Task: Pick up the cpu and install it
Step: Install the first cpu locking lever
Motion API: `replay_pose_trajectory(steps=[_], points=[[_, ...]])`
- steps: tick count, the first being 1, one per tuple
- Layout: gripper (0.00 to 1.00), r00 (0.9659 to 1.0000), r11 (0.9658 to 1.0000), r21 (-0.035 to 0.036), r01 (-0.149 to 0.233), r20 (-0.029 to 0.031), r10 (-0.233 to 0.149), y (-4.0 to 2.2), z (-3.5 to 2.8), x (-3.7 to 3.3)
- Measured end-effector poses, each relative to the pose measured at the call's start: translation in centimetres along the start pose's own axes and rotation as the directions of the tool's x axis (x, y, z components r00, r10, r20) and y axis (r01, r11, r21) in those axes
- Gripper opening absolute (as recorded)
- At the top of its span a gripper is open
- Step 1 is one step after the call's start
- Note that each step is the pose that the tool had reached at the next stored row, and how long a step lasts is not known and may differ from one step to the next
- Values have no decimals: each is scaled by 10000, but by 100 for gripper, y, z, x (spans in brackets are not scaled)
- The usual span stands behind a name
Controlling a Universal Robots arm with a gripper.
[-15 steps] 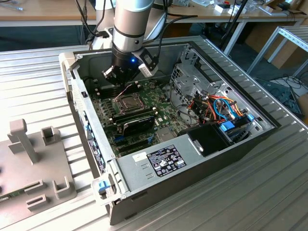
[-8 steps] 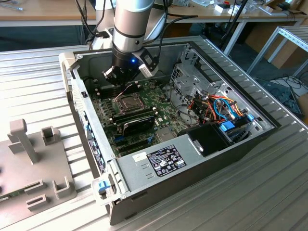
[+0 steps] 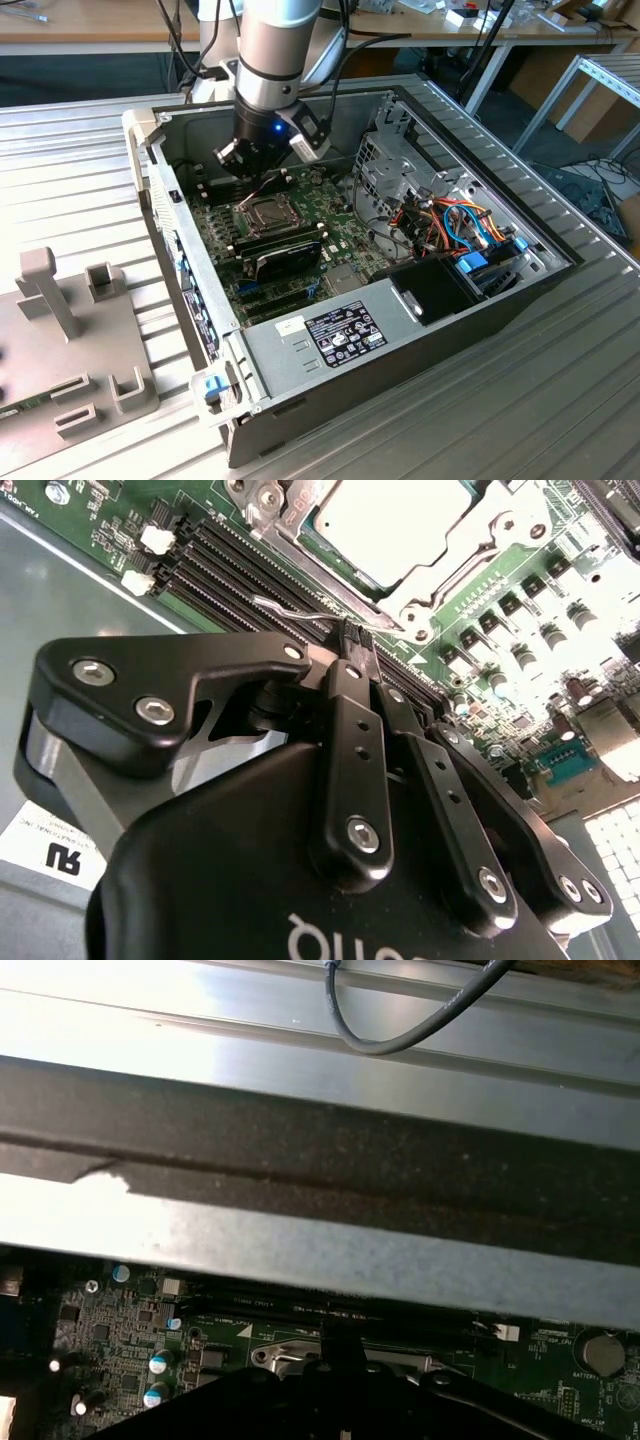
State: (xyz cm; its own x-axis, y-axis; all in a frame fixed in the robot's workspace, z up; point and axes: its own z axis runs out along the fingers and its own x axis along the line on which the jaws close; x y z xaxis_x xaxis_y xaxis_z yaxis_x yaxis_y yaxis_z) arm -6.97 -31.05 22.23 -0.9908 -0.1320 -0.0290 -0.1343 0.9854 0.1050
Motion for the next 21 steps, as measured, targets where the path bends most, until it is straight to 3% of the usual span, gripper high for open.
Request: replay_pose_trajectory(steps=[21], points=[[11, 10000, 10000, 0, 0, 0, 0, -18, 123, -66]])
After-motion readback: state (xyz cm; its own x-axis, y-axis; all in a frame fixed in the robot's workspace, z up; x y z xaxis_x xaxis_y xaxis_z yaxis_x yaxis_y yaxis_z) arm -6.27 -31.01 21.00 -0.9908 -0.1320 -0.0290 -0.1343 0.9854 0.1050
